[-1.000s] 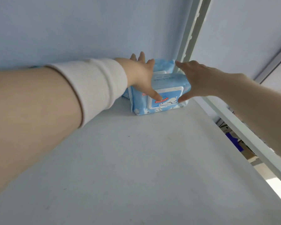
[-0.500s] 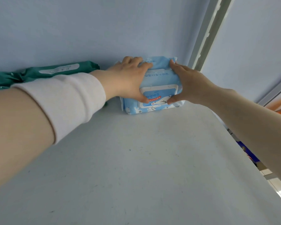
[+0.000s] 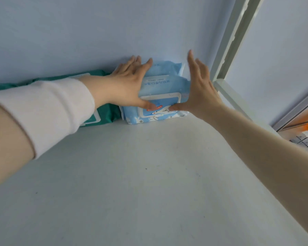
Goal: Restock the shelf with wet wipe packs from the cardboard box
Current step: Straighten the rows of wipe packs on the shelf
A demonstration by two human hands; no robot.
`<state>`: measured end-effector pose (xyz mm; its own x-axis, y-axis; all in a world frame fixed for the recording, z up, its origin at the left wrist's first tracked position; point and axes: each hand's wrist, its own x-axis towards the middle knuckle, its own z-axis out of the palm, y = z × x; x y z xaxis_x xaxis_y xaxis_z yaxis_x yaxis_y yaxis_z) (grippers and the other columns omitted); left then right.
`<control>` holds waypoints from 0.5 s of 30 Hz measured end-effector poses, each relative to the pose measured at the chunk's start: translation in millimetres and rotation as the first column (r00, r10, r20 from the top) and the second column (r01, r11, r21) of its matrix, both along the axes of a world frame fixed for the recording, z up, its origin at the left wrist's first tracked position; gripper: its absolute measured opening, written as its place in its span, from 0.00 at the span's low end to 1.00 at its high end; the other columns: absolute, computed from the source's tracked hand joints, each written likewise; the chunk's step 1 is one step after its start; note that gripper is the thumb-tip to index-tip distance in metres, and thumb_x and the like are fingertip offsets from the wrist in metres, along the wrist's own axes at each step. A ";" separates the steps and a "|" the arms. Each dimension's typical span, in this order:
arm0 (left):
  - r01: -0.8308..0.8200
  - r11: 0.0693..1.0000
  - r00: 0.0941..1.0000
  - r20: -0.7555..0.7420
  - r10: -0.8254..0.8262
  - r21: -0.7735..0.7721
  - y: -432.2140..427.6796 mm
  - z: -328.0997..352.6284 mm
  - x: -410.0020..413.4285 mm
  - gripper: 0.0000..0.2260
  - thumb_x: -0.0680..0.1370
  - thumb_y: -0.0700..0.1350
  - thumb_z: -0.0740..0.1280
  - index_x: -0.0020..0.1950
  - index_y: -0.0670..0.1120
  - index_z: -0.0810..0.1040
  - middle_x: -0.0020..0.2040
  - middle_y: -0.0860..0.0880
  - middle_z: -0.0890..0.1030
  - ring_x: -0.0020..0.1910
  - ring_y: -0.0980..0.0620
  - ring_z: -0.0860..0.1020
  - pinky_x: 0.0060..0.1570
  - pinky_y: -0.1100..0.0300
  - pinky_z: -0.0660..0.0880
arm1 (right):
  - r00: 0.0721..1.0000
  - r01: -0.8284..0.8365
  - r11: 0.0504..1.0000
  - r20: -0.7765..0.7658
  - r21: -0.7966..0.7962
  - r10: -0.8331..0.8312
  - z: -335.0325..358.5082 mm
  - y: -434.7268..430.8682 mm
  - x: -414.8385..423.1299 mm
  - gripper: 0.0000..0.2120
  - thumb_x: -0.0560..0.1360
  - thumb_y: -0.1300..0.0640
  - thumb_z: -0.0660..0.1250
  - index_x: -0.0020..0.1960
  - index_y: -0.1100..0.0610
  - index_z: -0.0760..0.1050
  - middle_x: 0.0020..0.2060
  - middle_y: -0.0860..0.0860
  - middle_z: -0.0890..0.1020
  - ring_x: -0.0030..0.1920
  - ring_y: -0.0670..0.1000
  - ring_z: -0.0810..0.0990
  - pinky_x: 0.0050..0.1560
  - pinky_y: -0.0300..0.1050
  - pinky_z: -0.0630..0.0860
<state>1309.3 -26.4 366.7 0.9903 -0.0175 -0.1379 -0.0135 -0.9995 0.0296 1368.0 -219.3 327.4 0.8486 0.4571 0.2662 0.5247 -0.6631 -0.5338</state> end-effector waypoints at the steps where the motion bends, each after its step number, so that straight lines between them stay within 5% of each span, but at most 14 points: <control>1: 0.008 1.000 1.000 0.022 -0.008 -0.023 1.2 -0.3 -0.4 0.52 0.65 0.69 0.64 0.75 0.52 0.35 0.77 0.43 0.40 0.76 0.48 0.38 0.73 0.52 0.42 | 0.995 0.052 0.988 -0.089 0.148 -0.039 -7.5 -1.7 -1.7 0.63 0.57 0.53 0.81 0.76 0.53 0.39 0.73 0.56 0.57 0.71 0.54 0.63 0.66 0.46 0.65; 4: 0.043 0.999 0.998 0.046 -0.042 -0.028 4.4 -5.9 -2.6 0.46 0.67 0.68 0.60 0.76 0.54 0.39 0.78 0.44 0.42 0.76 0.48 0.41 0.74 0.52 0.43 | 0.912 0.171 0.895 -0.409 0.413 0.015 -30.1 -1.2 -6.9 0.45 0.63 0.57 0.78 0.73 0.58 0.58 0.65 0.53 0.74 0.63 0.54 0.75 0.63 0.52 0.72; 7: 0.052 0.998 0.997 0.055 -0.050 -0.027 5.8 -14.6 -3.0 0.46 0.62 0.71 0.51 0.76 0.55 0.42 0.78 0.45 0.42 0.76 0.49 0.41 0.75 0.50 0.44 | 0.893 0.188 0.871 -0.447 0.455 0.041 -42.8 1.0 -2.9 0.25 0.65 0.59 0.76 0.59 0.58 0.73 0.51 0.49 0.80 0.55 0.54 0.80 0.55 0.49 0.77; 15: 0.056 0.998 0.997 0.048 -0.056 -0.002 3.8 -9.4 -6.9 0.48 0.60 0.72 0.48 0.76 0.54 0.41 0.77 0.46 0.38 0.76 0.50 0.39 0.73 0.55 0.42 | 0.896 0.203 0.869 -0.444 0.451 0.021 -40.6 -0.9 -8.5 0.32 0.63 0.56 0.78 0.63 0.58 0.70 0.56 0.51 0.79 0.57 0.52 0.78 0.57 0.52 0.76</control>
